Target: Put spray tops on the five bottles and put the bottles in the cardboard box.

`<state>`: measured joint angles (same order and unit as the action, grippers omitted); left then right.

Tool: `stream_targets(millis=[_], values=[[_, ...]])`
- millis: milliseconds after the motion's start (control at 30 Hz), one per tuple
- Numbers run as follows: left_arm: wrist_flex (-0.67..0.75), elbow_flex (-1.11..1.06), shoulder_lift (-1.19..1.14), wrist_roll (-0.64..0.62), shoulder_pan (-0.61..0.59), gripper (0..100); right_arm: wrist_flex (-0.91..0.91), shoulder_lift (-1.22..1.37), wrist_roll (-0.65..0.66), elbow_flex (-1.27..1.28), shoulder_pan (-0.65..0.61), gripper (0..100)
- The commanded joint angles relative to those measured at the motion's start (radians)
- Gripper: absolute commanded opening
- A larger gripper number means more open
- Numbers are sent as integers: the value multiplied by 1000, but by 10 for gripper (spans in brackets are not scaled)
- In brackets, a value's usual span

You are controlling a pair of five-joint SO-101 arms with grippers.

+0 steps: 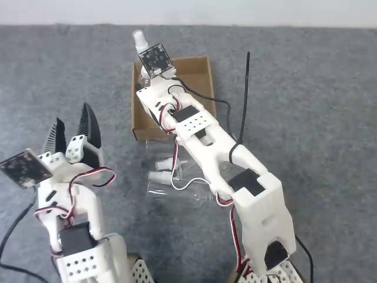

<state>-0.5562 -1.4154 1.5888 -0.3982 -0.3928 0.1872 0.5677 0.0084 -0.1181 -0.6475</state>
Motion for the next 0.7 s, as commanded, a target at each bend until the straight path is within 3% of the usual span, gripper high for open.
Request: stream_targets(millis=[0,167,400,667], values=[[28,13,18,-12,0,217,-21,10,6,-94,-2,106],[29,13,18,-12,0,217,-13,53,14,-135,-1,120],[29,13,18,-12,0,217,41,54,14,-143,-2,296],[29,13,18,-12,0,217,122,53,8,-184,-2,306]])
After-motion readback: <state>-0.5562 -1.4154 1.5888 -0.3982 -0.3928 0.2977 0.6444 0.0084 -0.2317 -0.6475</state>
